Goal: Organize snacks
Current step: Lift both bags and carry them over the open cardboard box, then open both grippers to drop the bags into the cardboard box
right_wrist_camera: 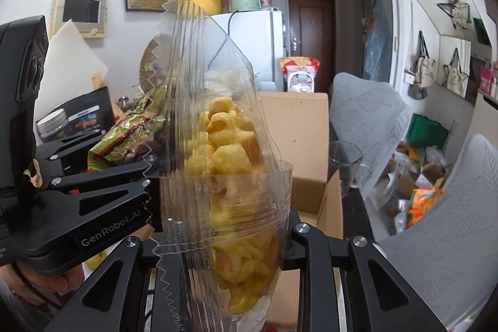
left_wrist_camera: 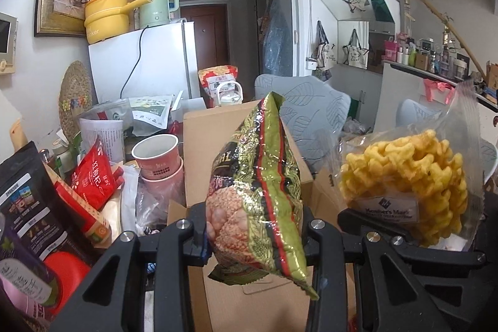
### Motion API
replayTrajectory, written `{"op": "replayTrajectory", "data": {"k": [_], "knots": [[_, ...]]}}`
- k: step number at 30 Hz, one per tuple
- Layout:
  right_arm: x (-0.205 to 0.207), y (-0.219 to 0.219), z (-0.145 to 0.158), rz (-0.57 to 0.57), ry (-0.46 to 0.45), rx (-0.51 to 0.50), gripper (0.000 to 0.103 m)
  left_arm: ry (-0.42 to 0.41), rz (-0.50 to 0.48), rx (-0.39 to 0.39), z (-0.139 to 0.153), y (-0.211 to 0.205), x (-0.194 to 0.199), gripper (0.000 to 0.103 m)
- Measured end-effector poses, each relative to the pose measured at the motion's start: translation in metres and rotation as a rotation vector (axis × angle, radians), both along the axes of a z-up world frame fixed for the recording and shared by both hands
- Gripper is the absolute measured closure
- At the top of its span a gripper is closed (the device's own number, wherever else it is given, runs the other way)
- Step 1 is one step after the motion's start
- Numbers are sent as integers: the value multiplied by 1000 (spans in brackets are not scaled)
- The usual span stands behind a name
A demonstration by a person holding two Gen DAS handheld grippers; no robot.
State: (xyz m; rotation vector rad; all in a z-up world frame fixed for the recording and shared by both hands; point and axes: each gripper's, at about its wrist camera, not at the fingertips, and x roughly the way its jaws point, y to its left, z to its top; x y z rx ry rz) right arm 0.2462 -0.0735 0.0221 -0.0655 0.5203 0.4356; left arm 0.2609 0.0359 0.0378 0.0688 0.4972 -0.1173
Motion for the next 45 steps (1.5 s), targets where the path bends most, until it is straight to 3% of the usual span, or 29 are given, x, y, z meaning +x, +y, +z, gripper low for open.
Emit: {"op": "replayTrajectory", "data": {"k": [9, 19, 25, 28, 31, 35, 45], "knots": [[46, 14, -20, -45, 32, -54, 77, 100, 50, -1, -32, 17, 55, 67], [87, 8, -48, -57, 191, -26, 77, 198, 67, 33, -61, 20, 83, 67], [100, 6, -67, -72, 284, -43, 76, 302, 61, 46, -83, 13, 96, 67], [103, 5, -74, -83, 319, -46, 68, 363, 66, 55, -96, 10, 102, 66], [105, 4, -77, -95, 328, -54, 56, 404, 81, 73, -108, 8, 105, 57], [106, 3, -78, -110, 331, -84, 52, 381, 112, 107, -107, 6, 101, 28], [94, -1, -61, -132, 309, -80, 52, 334, 141, 95, -74, 14, 84, 27]]}}
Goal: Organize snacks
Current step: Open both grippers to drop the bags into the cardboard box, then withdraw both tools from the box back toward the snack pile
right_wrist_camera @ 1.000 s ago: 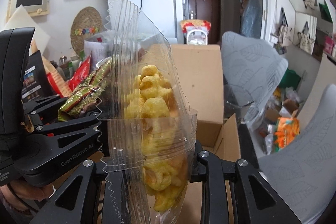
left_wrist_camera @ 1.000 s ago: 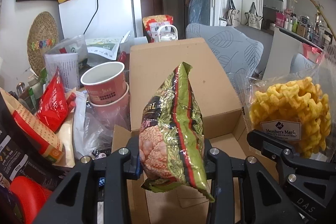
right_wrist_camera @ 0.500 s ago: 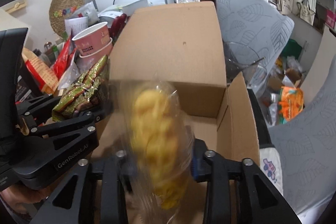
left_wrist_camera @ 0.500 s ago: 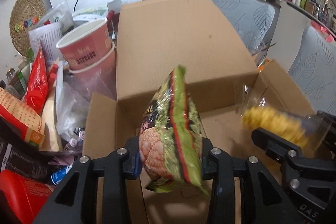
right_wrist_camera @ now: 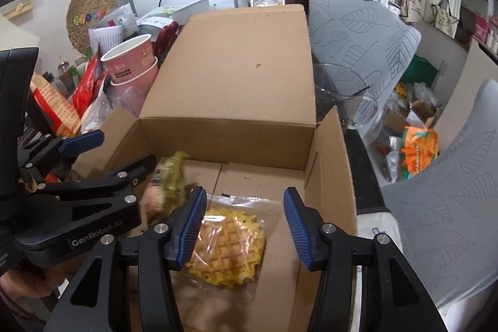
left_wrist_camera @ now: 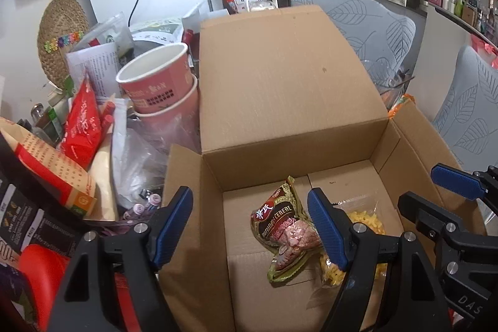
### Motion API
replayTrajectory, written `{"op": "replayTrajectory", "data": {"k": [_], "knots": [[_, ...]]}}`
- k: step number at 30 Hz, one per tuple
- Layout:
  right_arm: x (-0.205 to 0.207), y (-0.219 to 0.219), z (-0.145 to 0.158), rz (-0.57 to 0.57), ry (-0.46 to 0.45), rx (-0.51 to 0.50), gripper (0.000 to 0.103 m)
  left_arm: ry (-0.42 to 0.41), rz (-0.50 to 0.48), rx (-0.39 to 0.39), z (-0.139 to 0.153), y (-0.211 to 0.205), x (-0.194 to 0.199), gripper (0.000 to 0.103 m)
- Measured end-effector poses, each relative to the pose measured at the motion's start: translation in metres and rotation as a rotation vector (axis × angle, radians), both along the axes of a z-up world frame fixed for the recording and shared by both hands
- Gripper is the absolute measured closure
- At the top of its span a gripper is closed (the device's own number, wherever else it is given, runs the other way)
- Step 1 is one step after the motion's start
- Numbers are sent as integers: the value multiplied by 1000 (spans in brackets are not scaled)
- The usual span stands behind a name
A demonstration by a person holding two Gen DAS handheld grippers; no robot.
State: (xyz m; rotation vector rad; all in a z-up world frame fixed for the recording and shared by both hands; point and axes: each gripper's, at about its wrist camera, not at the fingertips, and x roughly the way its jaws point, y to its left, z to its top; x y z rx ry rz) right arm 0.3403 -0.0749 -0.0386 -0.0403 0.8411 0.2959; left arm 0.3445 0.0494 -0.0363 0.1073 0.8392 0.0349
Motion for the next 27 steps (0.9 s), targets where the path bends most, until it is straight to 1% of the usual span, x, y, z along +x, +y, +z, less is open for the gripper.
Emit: {"op": "replayTrajectory", "data": {"k": [6, 11, 12, 14, 21, 25, 27], "knots": [[-16, -1, 23, -7, -44, -5, 52, -46, 9, 2, 26, 1, -12, 27], [-32, -2, 46, -10, -86, 1, 52, -86, 5, 2, 49, -1, -30, 27], [-37, -3, 51, -11, -98, 3, 51, -95, 4, 0, 55, -1, -35, 27], [-45, -4, 60, -13, -116, 10, 47, -114, 4, 2, 65, -1, -44, 27], [-78, -10, 92, -20, -187, 17, 47, -189, 2, 3, 102, -3, -78, 27], [-98, -14, 108, -20, -225, 20, 47, -221, -10, 1, 117, -7, -99, 27], [-110, -16, 116, -22, -248, 20, 45, -235, -15, 0, 123, -7, -108, 27]]}}
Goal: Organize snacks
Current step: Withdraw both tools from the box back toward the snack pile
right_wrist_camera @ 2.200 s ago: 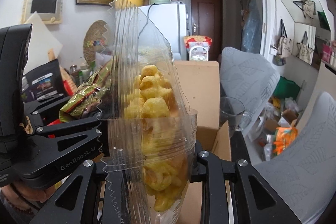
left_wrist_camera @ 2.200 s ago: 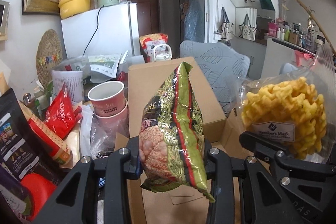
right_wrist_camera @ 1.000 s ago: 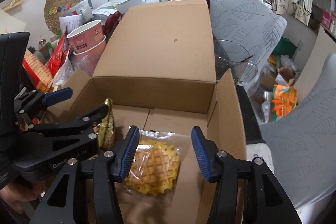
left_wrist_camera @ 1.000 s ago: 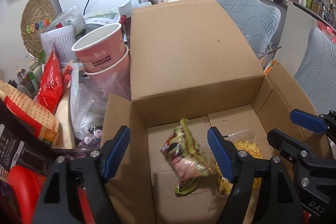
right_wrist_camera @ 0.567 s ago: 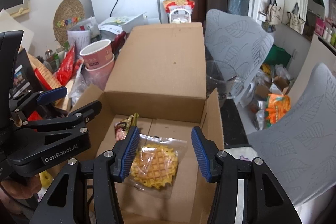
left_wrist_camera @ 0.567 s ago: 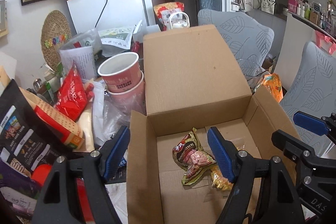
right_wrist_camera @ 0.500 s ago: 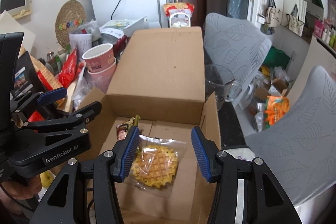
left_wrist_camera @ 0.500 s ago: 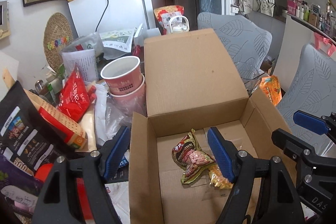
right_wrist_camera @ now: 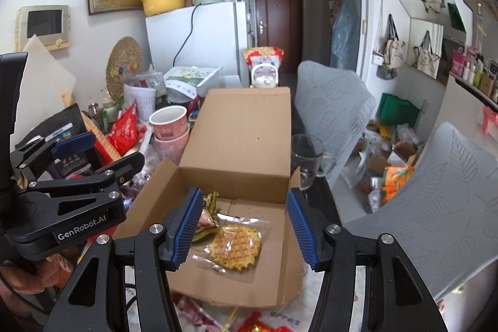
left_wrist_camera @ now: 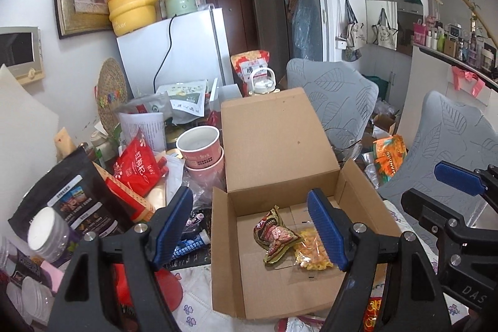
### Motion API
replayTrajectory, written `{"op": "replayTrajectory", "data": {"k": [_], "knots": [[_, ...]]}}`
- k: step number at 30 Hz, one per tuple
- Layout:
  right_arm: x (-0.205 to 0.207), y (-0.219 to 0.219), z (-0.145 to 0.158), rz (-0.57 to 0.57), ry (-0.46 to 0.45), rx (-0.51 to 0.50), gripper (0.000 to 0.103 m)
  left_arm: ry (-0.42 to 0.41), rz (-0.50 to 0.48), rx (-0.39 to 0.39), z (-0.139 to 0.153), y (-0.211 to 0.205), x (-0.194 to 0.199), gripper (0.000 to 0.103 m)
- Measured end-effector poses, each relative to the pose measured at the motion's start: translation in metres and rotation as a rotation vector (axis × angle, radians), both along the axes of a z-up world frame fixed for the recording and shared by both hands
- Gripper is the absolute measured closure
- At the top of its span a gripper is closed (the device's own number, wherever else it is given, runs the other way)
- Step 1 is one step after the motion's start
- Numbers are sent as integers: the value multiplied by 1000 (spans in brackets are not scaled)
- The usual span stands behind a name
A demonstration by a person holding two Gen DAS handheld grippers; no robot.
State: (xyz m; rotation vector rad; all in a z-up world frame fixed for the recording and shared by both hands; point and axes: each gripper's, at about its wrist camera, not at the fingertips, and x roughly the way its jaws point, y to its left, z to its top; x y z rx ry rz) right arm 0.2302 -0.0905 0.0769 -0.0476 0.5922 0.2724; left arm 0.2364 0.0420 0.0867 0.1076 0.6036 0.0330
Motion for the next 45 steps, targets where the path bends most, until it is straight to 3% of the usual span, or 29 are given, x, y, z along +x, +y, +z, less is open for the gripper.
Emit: {"op": "replayTrajectory", "data": {"k": [10, 20, 32, 45], "knots": [[-54, -8, 30, -19, -93, -2, 39, -68, -32, -12, 26, -7, -54, 27], [-106, -14, 39, -30, -156, -23, 36, -99, -65, -24, 31, -17, -104, 27], [-164, -20, 23, -36, -171, -34, 33, -87, -98, -32, 13, -25, -149, 27], [-207, -35, -19, -82, -127, -10, 33, -39, -174, -55, -23, -39, -194, 27]]}}
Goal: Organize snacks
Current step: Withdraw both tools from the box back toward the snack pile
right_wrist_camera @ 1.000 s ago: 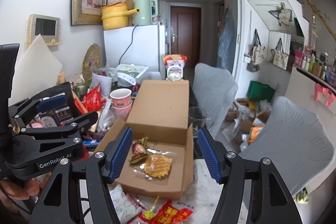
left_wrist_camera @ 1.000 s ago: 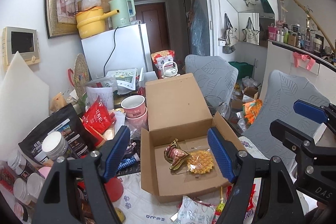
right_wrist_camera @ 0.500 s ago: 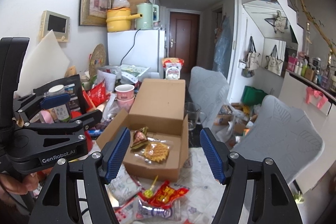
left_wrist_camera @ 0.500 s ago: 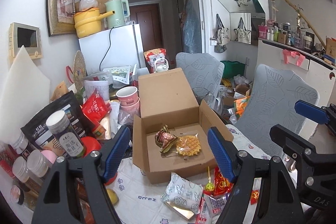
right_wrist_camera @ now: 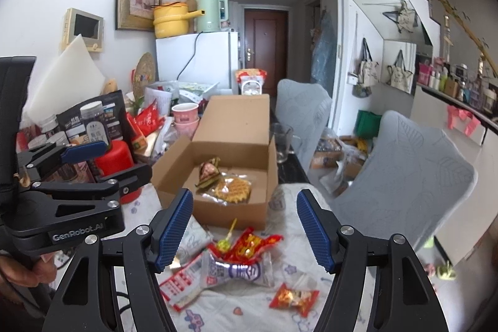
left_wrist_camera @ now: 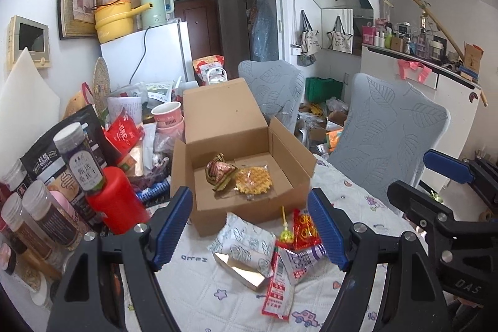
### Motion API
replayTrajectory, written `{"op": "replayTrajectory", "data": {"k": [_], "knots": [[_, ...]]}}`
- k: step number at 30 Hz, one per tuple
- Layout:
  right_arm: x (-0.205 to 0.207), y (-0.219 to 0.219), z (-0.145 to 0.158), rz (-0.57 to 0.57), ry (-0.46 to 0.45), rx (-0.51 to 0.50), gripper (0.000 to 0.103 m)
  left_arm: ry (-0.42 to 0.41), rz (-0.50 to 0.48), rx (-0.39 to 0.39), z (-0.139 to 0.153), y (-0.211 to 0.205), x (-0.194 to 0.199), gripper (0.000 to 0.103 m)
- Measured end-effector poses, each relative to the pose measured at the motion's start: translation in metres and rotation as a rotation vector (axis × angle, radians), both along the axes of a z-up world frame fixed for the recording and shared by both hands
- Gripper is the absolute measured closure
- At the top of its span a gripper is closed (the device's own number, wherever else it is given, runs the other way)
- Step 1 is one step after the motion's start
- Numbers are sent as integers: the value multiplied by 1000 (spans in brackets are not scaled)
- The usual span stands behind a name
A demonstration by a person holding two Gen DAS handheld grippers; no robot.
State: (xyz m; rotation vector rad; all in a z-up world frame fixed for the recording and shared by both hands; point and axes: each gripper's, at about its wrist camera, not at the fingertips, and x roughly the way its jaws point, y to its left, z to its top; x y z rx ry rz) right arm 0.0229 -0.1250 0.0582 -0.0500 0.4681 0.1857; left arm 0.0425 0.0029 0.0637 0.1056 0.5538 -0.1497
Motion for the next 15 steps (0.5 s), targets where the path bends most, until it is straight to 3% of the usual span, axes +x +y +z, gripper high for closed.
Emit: {"op": "replayTrajectory", "data": {"k": [11, 15], "knots": [[-25, -18, -48, -71, 85, 30, 33, 69, -55, -51, -43, -6, -28, 27], [-33, -22, -68, -72, 124, 49, 33, 133, -59, -52, -64, -6, -30, 27]]}}
